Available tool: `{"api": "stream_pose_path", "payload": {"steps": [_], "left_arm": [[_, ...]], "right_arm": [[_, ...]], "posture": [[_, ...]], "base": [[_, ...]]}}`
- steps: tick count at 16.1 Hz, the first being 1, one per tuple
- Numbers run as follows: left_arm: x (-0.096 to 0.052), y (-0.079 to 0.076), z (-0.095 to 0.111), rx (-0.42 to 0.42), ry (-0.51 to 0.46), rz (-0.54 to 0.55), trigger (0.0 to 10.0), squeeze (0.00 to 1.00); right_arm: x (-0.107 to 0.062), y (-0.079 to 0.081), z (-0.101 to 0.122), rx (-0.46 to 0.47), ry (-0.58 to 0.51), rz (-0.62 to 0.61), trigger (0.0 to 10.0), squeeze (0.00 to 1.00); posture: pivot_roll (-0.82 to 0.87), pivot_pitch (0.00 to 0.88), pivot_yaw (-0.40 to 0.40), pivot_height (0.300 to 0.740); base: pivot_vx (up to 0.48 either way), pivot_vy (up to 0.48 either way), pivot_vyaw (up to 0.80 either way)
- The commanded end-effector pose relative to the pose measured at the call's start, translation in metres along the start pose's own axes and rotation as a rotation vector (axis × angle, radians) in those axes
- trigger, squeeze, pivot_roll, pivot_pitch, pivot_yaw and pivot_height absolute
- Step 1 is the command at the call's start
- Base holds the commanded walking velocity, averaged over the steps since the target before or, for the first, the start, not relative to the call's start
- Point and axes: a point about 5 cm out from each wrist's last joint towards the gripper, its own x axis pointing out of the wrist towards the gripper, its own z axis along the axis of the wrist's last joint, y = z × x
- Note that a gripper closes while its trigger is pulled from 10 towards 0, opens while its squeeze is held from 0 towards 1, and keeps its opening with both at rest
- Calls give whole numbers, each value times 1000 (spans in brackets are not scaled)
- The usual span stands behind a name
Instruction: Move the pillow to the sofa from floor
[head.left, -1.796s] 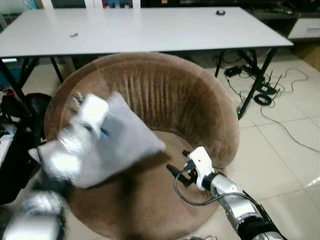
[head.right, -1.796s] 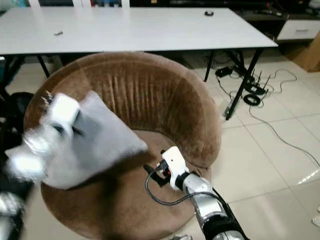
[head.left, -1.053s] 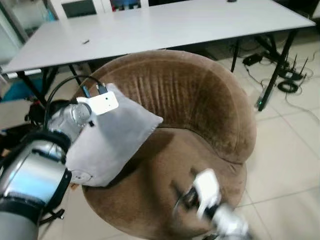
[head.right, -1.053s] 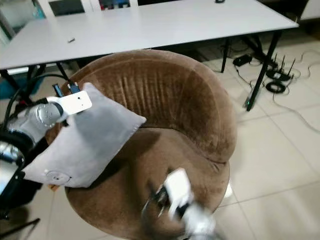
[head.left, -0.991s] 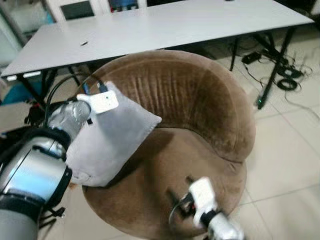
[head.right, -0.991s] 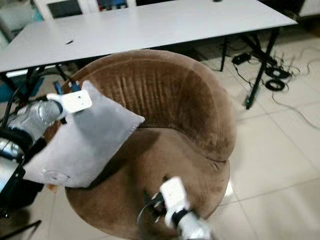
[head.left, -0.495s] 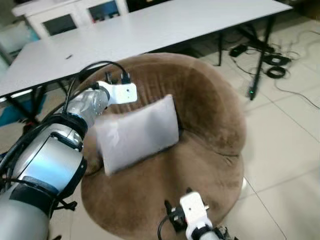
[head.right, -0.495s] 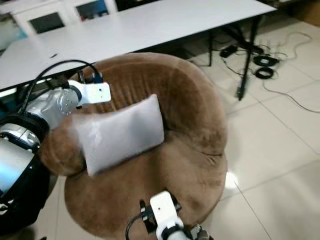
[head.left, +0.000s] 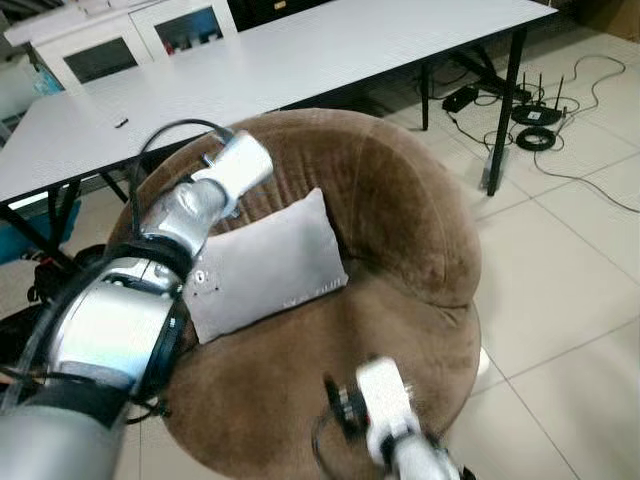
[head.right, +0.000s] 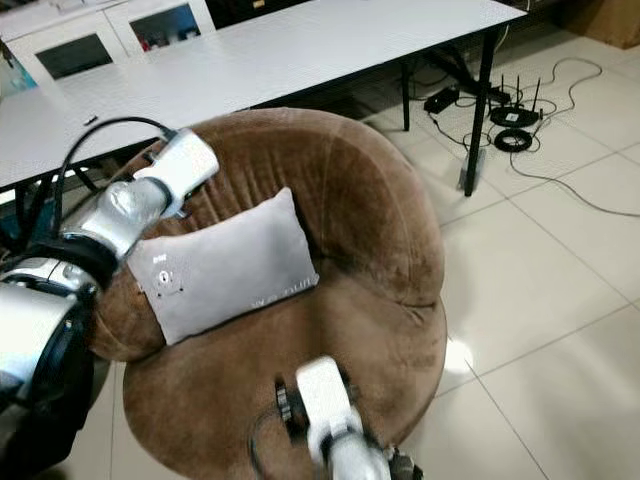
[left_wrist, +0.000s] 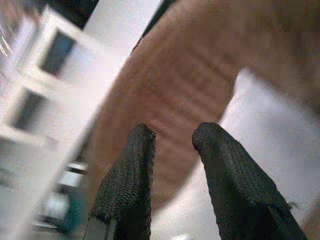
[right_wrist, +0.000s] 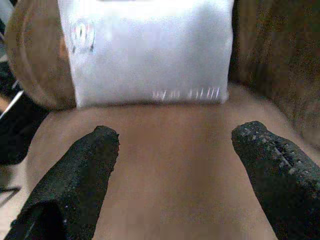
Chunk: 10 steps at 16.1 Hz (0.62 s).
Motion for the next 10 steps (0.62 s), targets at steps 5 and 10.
{"api": "stream_pose_path", "payload": {"steps": [5,10], "left_arm": [[-3,13,4,-259,-124,99,10000,0],[-22,25,-47,-398,-165,176,10000,0]], "right_arm": [[55,-5,41,0,-79,75,10000,0],[59,-133,87,-83,-178,78,10000,0]], "posture": [[-203,0,153,740],[-63,0,62,740]], "base": [[0,0,0],[0,0,0]]}}
